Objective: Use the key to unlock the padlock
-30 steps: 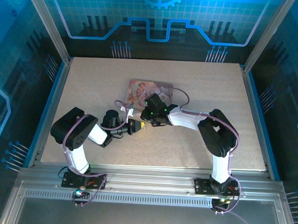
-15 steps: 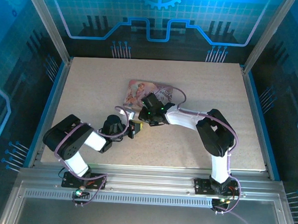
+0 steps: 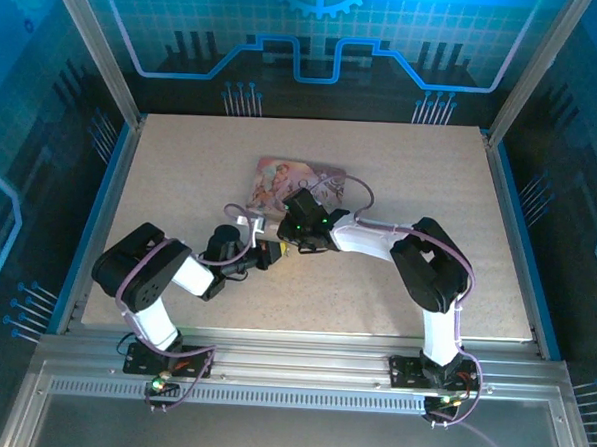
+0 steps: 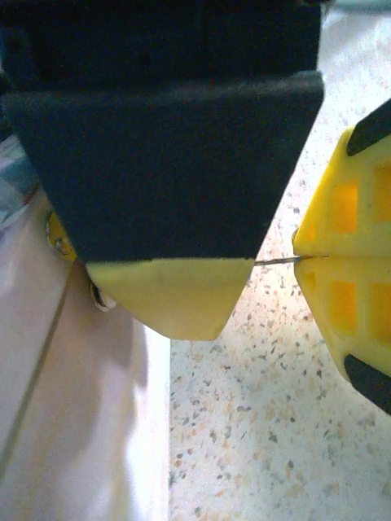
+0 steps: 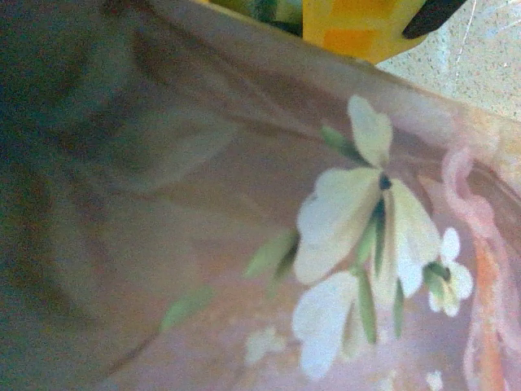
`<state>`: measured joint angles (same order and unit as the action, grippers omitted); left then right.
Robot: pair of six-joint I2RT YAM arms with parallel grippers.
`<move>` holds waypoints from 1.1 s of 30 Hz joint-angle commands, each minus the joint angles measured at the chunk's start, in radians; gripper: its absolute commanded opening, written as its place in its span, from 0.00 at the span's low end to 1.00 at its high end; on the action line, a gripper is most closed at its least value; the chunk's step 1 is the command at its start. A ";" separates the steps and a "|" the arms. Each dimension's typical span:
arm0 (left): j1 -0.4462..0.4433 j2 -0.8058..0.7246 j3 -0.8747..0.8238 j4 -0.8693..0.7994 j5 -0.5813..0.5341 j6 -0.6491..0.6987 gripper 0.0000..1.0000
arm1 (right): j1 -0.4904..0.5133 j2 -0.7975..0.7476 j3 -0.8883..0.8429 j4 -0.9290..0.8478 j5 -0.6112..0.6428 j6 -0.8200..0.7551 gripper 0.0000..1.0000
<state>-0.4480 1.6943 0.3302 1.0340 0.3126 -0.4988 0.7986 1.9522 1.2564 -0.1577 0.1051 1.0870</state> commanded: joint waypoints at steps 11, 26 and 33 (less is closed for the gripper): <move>-0.215 -0.135 0.006 -0.114 -0.386 0.554 0.00 | 0.044 -0.010 0.001 -0.154 -0.091 -0.029 0.31; -0.158 -0.148 -0.035 -0.029 -0.227 0.344 0.00 | 0.006 -0.161 -0.169 0.031 -0.095 0.073 0.62; -0.120 -0.129 -0.040 -0.009 -0.169 0.245 0.00 | -0.014 -0.227 -0.331 0.262 -0.105 0.183 0.64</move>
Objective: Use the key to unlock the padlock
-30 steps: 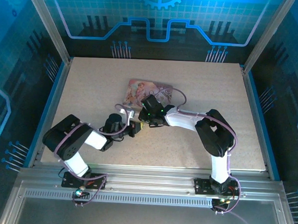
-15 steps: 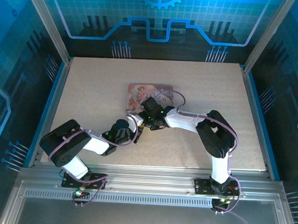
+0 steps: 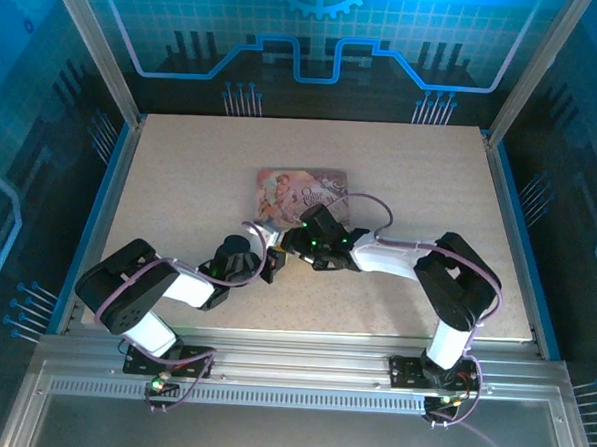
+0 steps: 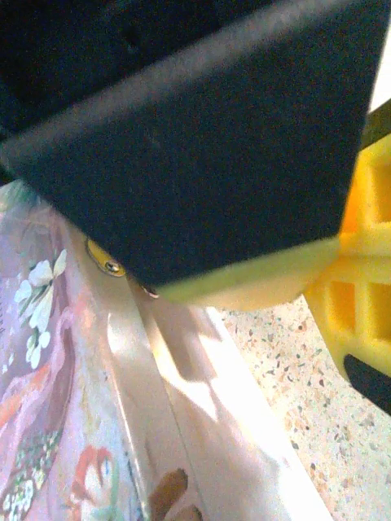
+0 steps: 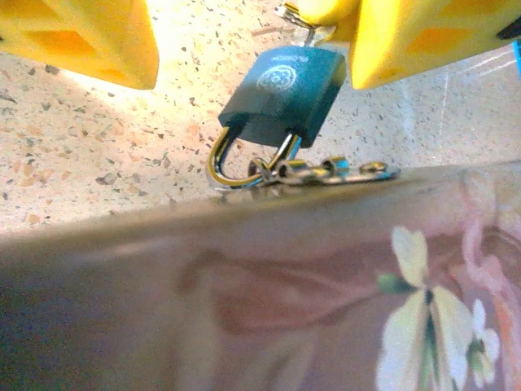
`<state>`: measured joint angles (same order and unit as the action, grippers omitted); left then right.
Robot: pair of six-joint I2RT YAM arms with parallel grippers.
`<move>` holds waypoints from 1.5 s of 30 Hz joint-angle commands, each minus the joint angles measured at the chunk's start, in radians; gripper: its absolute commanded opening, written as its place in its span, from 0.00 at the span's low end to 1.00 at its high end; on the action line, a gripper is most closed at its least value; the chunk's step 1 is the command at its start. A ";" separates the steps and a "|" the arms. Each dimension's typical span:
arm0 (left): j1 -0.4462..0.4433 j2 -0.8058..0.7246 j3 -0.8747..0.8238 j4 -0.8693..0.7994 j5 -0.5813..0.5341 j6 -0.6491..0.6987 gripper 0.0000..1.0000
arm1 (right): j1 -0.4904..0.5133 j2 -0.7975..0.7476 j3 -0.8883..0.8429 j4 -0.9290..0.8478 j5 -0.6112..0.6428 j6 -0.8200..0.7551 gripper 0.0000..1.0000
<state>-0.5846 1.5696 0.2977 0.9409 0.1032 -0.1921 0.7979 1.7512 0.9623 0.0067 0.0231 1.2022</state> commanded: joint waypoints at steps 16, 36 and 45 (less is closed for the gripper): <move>0.019 0.043 -0.021 0.150 0.056 -0.130 0.00 | -0.033 -0.027 -0.154 0.290 -0.005 0.254 0.64; 0.019 0.045 -0.050 0.198 0.086 -0.150 0.00 | -0.033 0.012 -0.103 0.125 0.016 0.237 0.54; 0.014 0.089 -0.060 0.275 0.099 -0.201 0.00 | -0.029 0.032 -0.101 0.187 0.005 0.280 0.29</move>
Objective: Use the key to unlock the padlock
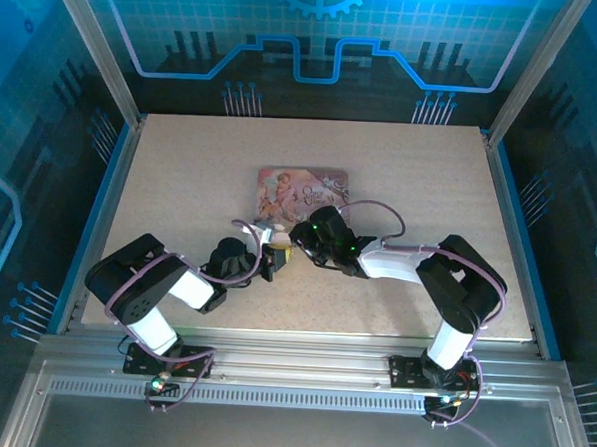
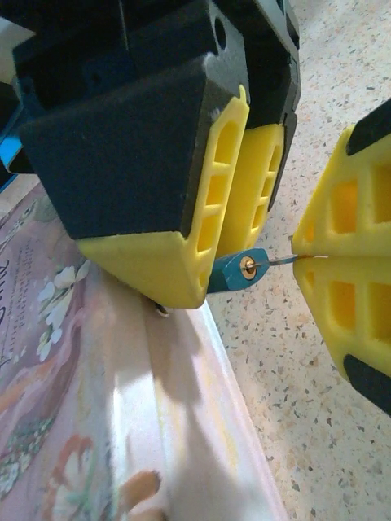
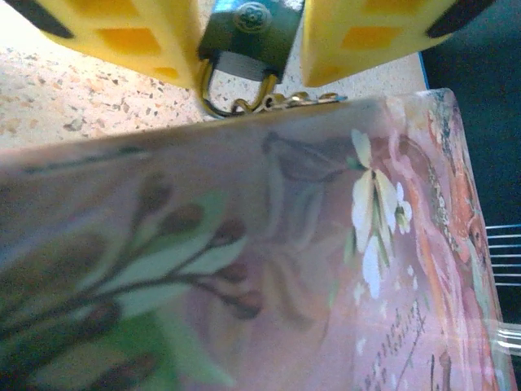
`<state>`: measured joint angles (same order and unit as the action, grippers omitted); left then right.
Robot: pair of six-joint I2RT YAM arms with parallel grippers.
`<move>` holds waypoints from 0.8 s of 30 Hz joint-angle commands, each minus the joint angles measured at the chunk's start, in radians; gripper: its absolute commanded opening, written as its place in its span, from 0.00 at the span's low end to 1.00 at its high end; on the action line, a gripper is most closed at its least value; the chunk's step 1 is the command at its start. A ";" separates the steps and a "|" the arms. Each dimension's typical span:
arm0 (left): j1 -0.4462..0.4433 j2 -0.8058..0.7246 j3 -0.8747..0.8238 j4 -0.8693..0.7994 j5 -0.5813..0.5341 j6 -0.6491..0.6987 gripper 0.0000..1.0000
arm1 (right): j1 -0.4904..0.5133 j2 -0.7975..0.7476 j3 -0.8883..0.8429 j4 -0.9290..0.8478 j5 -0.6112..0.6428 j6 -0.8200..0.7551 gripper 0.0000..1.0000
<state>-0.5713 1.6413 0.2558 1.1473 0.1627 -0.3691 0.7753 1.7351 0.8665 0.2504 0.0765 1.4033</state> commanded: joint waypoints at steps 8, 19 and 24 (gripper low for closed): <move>-0.001 -0.001 -0.039 0.044 0.032 -0.004 0.00 | -0.001 0.040 -0.005 -0.096 -0.017 0.029 0.00; 0.038 -0.178 0.009 -0.286 0.088 -0.011 0.51 | 0.013 0.047 -0.049 -0.071 0.025 -0.024 0.00; 0.125 -0.287 0.067 -0.526 0.167 -0.057 0.60 | 0.013 0.044 -0.043 -0.092 0.034 -0.045 0.00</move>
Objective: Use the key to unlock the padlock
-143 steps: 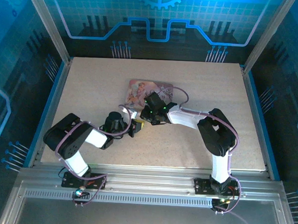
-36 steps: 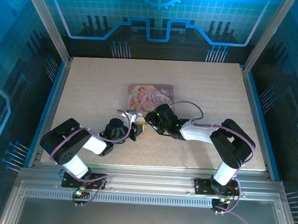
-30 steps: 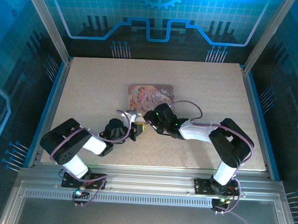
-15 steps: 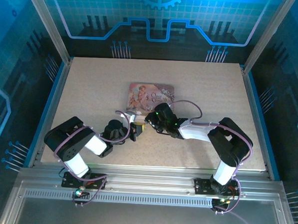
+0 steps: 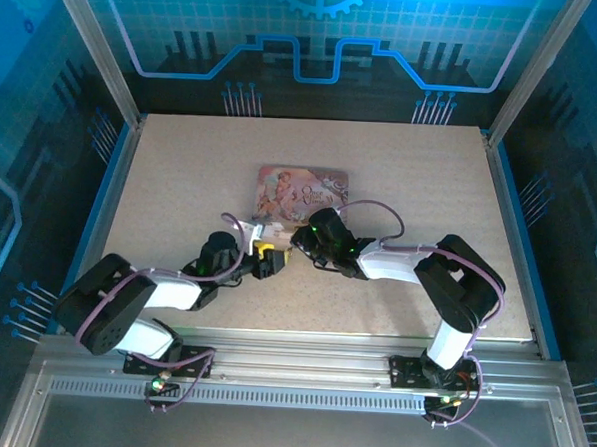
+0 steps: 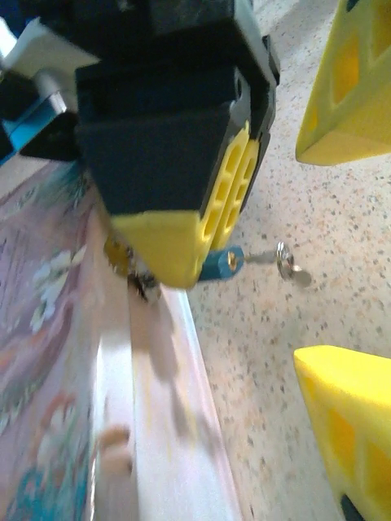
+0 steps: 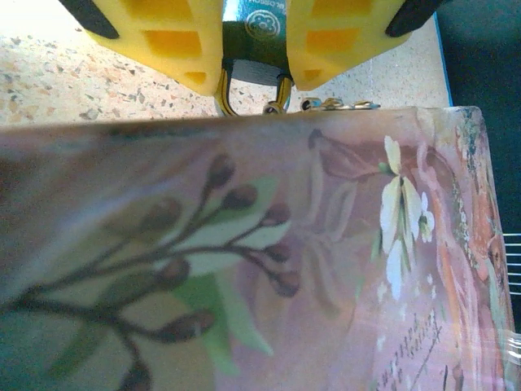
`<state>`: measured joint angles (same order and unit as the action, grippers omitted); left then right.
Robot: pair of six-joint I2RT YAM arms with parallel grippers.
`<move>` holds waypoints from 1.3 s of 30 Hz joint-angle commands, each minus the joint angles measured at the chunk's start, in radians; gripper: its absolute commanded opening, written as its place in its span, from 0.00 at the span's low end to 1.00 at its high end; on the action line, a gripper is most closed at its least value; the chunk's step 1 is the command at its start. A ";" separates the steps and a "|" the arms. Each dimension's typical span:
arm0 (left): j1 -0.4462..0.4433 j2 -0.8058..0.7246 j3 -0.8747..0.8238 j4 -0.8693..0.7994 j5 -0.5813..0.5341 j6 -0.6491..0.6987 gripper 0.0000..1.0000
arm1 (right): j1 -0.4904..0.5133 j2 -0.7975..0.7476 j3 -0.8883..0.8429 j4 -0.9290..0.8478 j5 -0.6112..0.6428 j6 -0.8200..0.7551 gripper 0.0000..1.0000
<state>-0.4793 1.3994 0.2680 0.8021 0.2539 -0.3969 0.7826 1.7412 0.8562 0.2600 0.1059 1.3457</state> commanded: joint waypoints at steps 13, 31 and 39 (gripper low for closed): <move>0.053 0.158 0.115 -0.011 0.264 -0.176 0.38 | -0.002 0.055 -0.035 -0.062 -0.039 0.023 0.00; 0.053 0.300 0.122 0.161 0.251 -0.235 0.16 | -0.009 0.059 -0.029 -0.054 -0.063 0.027 0.00; 0.053 0.322 0.115 0.193 0.256 -0.247 0.00 | -0.011 0.056 -0.031 -0.052 -0.063 0.032 0.00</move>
<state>-0.4271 1.7031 0.3790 0.9524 0.4950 -0.6399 0.7761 1.7515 0.8562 0.2752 0.0982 1.3239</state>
